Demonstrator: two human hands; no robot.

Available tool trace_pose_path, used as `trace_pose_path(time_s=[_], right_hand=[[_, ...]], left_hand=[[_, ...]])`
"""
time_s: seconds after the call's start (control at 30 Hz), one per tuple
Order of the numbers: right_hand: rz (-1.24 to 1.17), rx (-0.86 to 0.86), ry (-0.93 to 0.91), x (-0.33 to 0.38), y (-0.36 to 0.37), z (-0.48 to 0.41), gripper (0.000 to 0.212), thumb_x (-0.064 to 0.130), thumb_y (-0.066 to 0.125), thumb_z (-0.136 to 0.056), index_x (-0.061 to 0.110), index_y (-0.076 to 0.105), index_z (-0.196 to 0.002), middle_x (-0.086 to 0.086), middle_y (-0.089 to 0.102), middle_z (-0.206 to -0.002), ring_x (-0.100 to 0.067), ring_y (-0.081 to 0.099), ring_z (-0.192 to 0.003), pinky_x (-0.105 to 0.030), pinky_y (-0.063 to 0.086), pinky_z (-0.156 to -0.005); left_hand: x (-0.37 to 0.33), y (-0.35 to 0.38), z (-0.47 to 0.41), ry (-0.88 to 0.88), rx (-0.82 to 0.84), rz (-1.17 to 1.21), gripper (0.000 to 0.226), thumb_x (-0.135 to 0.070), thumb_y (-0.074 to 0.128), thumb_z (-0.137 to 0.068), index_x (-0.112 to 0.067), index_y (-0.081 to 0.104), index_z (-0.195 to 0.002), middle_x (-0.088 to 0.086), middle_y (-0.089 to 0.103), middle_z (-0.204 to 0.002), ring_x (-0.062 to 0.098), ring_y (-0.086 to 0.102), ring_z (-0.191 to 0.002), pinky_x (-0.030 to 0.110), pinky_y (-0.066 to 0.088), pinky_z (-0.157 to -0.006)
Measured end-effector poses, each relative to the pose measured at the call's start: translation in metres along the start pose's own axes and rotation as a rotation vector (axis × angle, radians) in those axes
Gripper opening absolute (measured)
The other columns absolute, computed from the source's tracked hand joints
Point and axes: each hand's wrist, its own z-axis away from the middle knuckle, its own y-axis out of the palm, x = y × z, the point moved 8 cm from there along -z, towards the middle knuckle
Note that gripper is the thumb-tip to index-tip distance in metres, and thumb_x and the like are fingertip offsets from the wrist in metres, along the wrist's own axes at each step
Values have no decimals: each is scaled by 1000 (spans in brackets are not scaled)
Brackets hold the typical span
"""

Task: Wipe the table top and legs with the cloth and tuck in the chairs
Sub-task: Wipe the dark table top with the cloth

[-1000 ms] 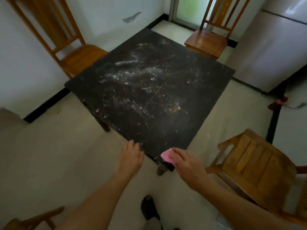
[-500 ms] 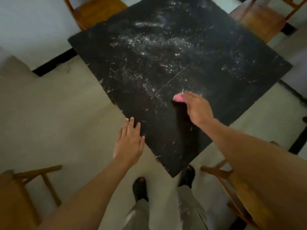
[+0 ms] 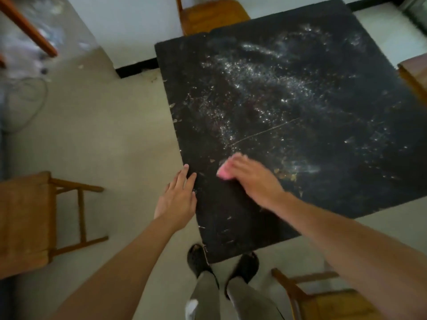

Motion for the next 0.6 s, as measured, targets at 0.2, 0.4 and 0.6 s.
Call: trace_pose_path(time_s=[0.2, 0.4, 0.6], right_hand=[[-22, -188, 35, 18, -58, -39, 34, 4, 54, -93, 17, 65, -123, -3, 65, -125, -24, 57, -117, -43, 47, -101], [19, 207, -614, 114, 38, 43, 50, 7, 70, -80, 22, 58, -126, 2, 56, -135, -21, 42, -136, -35, 35, -113], [10, 17, 136, 18, -27, -126, 43, 4, 50, -96, 37, 66, -118, 7, 61, -128, -19, 53, -120, -39, 44, -103]], left_hand=[[12, -3, 33, -179, -106, 134, 50, -25, 39, -100, -14, 26, -147, 9, 23, -156, 26, 27, -141, 38, 30, -113], [47, 3, 77, -340, -186, 181, 45, -16, 47, -95, -8, 41, -139, 14, 40, -146, 28, 39, -133, 38, 40, -105], [50, 15, 95, -367, -200, 175, 43, -18, 47, -96, -10, 43, -138, 10, 41, -144, 25, 40, -132, 36, 41, -104]])
